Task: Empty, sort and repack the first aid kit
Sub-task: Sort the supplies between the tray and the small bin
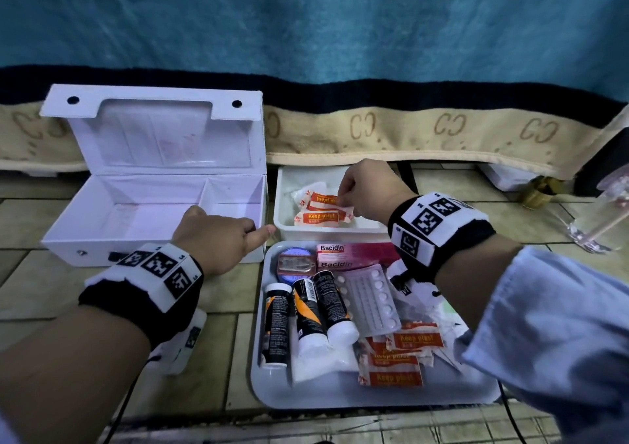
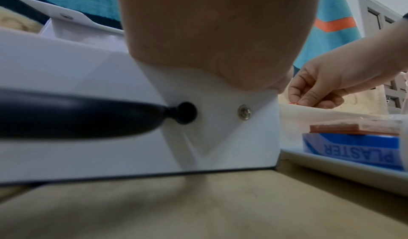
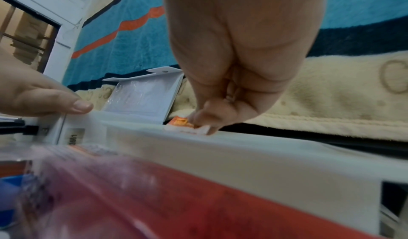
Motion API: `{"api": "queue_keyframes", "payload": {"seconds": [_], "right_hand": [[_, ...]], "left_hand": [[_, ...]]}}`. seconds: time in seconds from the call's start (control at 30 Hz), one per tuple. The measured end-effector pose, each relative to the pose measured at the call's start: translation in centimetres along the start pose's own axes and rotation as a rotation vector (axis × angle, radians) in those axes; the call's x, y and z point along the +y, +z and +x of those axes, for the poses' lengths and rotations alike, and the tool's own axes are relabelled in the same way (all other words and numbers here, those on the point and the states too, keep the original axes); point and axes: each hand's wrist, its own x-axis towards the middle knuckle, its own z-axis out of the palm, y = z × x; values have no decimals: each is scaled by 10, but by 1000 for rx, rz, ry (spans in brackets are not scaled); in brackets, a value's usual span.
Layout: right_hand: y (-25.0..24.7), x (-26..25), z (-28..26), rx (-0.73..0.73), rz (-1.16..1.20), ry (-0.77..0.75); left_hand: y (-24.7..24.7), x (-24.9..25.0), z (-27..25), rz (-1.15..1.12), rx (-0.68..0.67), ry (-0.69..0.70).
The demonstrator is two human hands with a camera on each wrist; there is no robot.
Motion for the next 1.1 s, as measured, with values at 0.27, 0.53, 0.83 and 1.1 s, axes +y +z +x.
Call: {"api": "queue_keyframes", "payload": {"seconds": [0.27,0.53,0.83,1.1], "right_hand": [[-7,5,-4,145,4,-30],[-60,20,-69,279,-21,-85],[-46,64,-163,-260,-205,79],[-8,77,-177,-259,-242,104]], "left_hand": [[-4,2,-2,71,-13,31],[-1,1,2,94,-9,47],[3,0,4,161,-19,61],[0,2,0,180,-15,40]]}}
